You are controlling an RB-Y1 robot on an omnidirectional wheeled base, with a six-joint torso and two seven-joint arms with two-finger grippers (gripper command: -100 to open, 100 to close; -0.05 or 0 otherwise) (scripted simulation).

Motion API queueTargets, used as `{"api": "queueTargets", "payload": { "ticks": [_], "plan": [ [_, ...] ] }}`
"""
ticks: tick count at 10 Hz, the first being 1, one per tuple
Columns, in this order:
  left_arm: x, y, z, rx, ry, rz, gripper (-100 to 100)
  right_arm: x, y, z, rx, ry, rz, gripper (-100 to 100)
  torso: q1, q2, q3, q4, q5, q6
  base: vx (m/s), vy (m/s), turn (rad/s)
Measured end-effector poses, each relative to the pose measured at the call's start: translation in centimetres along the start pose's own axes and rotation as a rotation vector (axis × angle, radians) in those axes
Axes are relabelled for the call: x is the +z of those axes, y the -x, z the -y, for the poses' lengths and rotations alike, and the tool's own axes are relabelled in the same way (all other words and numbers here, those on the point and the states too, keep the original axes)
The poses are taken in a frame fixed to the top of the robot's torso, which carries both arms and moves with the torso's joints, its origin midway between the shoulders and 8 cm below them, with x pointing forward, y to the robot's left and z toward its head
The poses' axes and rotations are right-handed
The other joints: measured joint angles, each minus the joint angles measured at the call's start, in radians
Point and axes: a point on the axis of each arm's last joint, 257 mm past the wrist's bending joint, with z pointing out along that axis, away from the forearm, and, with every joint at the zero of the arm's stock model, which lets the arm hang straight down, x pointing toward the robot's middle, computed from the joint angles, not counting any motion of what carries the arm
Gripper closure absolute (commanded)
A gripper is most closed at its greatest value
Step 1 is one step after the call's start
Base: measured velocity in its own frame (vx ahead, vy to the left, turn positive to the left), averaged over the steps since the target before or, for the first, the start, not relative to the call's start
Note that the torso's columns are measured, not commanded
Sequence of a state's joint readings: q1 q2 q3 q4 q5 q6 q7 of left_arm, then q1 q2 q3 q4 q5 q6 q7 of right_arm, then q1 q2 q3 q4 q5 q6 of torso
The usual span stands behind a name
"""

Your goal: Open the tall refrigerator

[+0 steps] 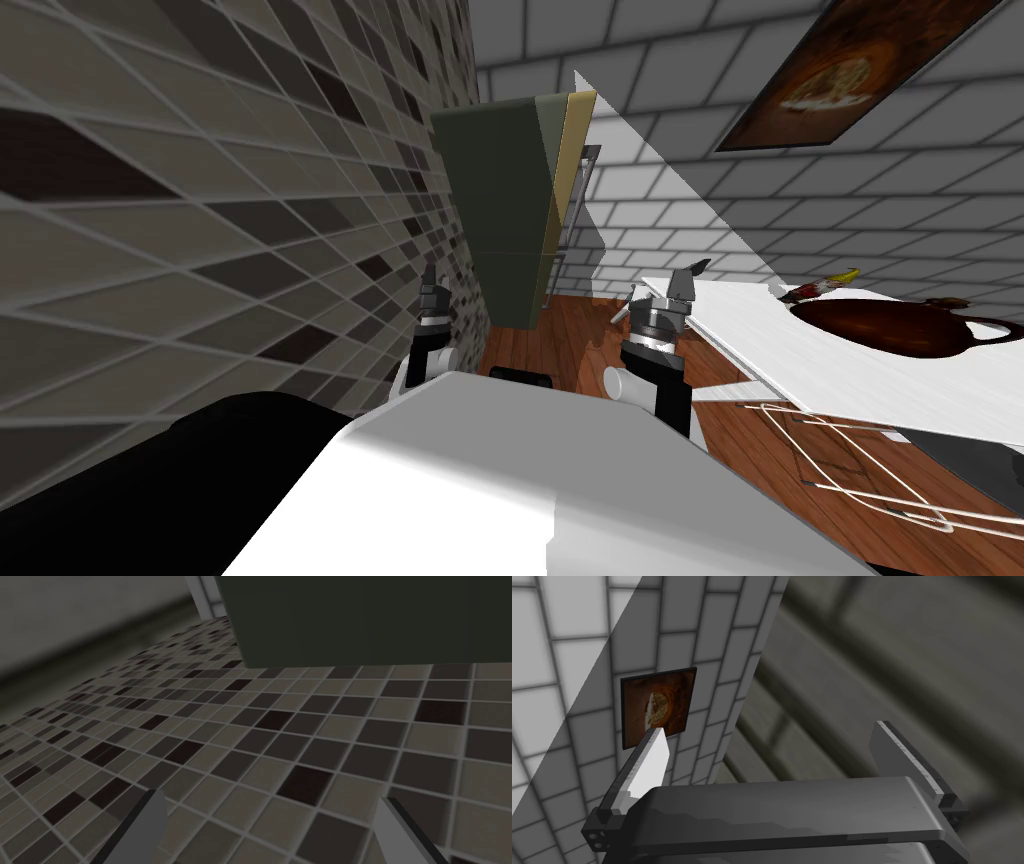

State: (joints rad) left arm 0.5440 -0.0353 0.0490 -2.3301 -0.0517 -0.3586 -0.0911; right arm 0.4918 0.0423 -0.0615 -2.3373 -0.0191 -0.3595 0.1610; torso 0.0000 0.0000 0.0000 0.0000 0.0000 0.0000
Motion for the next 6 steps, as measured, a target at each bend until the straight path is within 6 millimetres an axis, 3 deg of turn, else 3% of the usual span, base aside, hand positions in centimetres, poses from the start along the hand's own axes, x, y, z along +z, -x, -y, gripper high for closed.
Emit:
{"api": "queueTargets", "payload": {
  "ticks": [2,6],
  "plan": [
    [0.00,0.00,0.00,0.000,0.000,0.000,0,0.00,0.00,0.00,0.000,0.000,0.000,0,0.000,0.104,-0.209,0.105,0.000,0.000,0.000,0.000,0.000],
    [0.00,0.00,0.01,0.000,0.000,0.000,0,0.00,0.00,-0.01,0.000,0.000,0.000,0,0.000,0.396,-0.792,0.396,0.000,0.000,0.000,0.000,0.000]
  ]
}}
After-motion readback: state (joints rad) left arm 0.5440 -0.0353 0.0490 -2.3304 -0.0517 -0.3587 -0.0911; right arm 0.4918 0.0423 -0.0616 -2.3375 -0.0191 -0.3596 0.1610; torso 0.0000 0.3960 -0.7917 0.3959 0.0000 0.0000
